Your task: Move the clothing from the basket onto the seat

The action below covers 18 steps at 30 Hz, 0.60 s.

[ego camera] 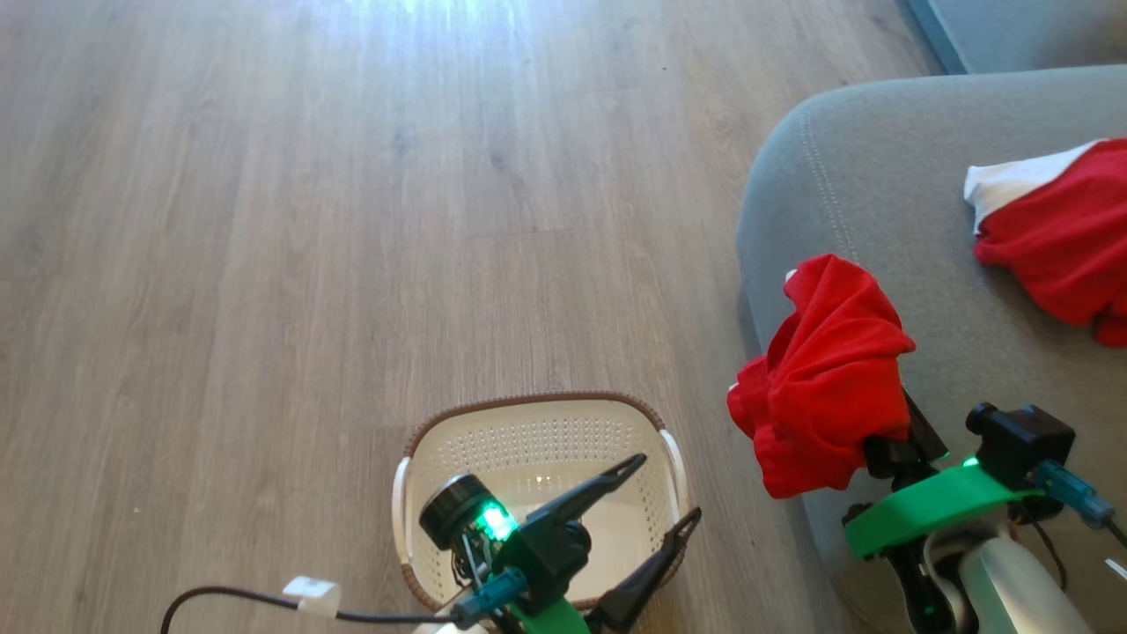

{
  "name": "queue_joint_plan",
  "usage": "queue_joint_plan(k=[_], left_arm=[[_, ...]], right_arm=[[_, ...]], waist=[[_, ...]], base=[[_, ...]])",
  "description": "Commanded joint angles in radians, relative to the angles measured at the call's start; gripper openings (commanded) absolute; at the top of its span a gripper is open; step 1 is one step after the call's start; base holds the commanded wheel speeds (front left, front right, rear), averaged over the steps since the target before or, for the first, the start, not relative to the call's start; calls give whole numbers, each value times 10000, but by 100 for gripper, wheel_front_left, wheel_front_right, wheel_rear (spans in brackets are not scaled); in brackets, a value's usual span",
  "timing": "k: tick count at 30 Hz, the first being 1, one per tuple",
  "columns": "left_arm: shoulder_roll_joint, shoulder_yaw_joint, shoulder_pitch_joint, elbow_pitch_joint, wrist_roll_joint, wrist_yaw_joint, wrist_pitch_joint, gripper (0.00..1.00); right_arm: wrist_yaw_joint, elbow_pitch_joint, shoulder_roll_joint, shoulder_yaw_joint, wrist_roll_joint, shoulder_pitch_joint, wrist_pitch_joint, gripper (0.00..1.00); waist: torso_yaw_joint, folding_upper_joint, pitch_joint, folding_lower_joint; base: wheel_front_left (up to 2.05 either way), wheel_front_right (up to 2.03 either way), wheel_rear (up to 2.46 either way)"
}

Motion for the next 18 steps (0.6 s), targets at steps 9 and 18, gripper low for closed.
queue_joint_plan(k=[9, 18], left_arm=[[-130, 546, -454, -400, 187, -10, -51, 100], [-241, 594, -753, -427, 248, -10, -51, 100]], right_arm=[[69, -500, -278, 9, -34, -505, -25, 0], [69, -694, -457, -82, -54, -686, -25, 0]], waist=[[-831, 0, 248, 0], [-2242, 0, 724, 0]], base=[[0, 0, 0], [0, 0, 0]])
